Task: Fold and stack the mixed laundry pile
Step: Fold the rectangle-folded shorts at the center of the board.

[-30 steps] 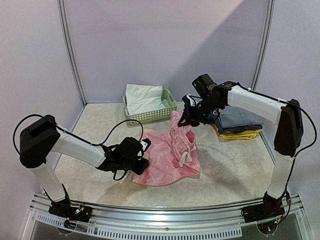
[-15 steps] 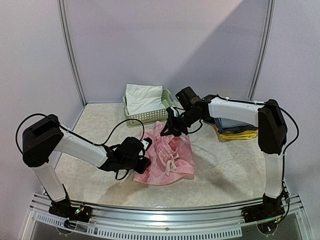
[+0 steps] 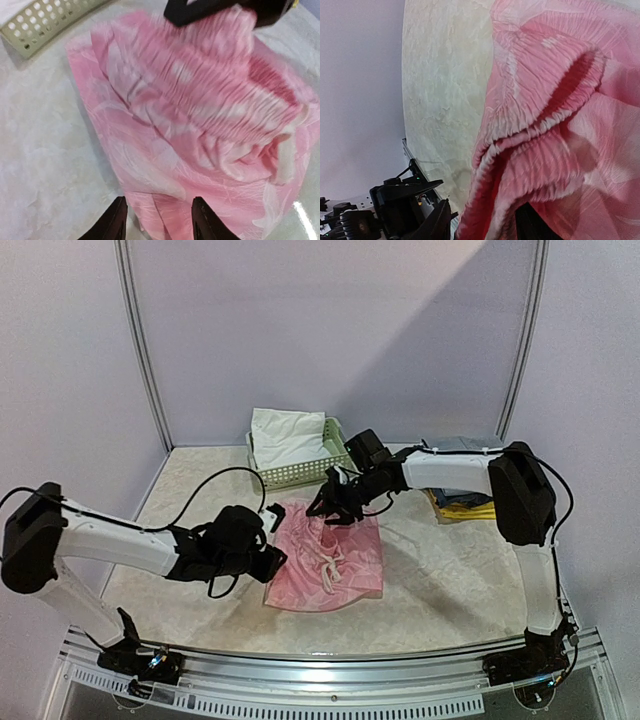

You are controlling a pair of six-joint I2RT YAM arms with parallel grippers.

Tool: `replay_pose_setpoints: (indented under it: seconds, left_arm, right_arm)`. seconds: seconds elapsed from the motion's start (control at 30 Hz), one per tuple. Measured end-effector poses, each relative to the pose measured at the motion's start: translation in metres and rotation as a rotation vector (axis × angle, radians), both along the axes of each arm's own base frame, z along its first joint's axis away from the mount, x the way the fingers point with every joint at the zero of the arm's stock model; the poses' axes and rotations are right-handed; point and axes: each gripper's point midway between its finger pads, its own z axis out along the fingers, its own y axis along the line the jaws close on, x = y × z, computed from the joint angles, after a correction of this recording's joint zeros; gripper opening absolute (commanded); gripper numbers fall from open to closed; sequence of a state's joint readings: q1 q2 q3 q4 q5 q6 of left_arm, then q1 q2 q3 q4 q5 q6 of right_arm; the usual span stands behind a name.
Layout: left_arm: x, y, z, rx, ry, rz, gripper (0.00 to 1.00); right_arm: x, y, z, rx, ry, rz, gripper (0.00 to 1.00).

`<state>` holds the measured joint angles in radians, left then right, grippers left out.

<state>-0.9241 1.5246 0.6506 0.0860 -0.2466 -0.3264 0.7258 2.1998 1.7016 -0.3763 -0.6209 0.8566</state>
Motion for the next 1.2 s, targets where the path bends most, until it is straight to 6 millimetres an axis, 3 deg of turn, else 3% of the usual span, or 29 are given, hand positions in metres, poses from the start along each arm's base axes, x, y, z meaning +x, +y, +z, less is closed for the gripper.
replay_pose_setpoints:
  seconds: [0.1, 0.27, 0.33, 0.53, 0.7, 0.83, 1.03, 1.1, 1.2]
  left_arm:
    - [0.0, 0.009, 0.033, -0.036, -0.056, 0.023, 0.47]
    - [-0.001, 0.024, 0.068, -0.066, -0.117, 0.061, 0.49]
    - [-0.002, 0.028, 0.075, -0.069, -0.128, 0.069, 0.5]
    - [-0.003, 0.038, 0.087, -0.068, -0.152, 0.092, 0.5]
    - [-0.004, 0.042, 0.092, -0.062, -0.158, 0.1, 0.5]
    - [-0.003, 0.043, 0.094, -0.057, -0.161, 0.105, 0.5]
    - [0.002, 0.031, 0.105, -0.068, -0.163, 0.084, 0.49]
    - [0.005, 0.022, 0.108, -0.069, -0.157, 0.066, 0.48]
    - [0.014, 0.002, 0.109, -0.068, -0.141, 0.035, 0.48]
  right_arm:
    - [-0.001, 0.003, -0.001, 0.019, 0.005, 0.011, 0.72]
    - [-0.003, 0.008, 0.003, 0.053, 0.006, 0.035, 0.83]
    - [-0.004, 0.01, 0.006, 0.067, 0.002, 0.052, 0.93]
    - [-0.013, 0.029, 0.035, 0.196, -0.022, 0.138, 0.95]
    - [-0.034, 0.054, 0.064, 0.324, -0.024, 0.23, 0.96]
    - [-0.047, 0.067, 0.066, 0.345, -0.022, 0.277, 0.98]
    - [-0.048, 0.052, 0.038, 0.173, -0.083, 0.267, 0.99]
    - [-0.045, 0.038, 0.034, 0.092, -0.133, 0.254, 0.99]
    - [-0.045, 0.007, 0.043, -0.005, -0.224, 0.225, 0.99]
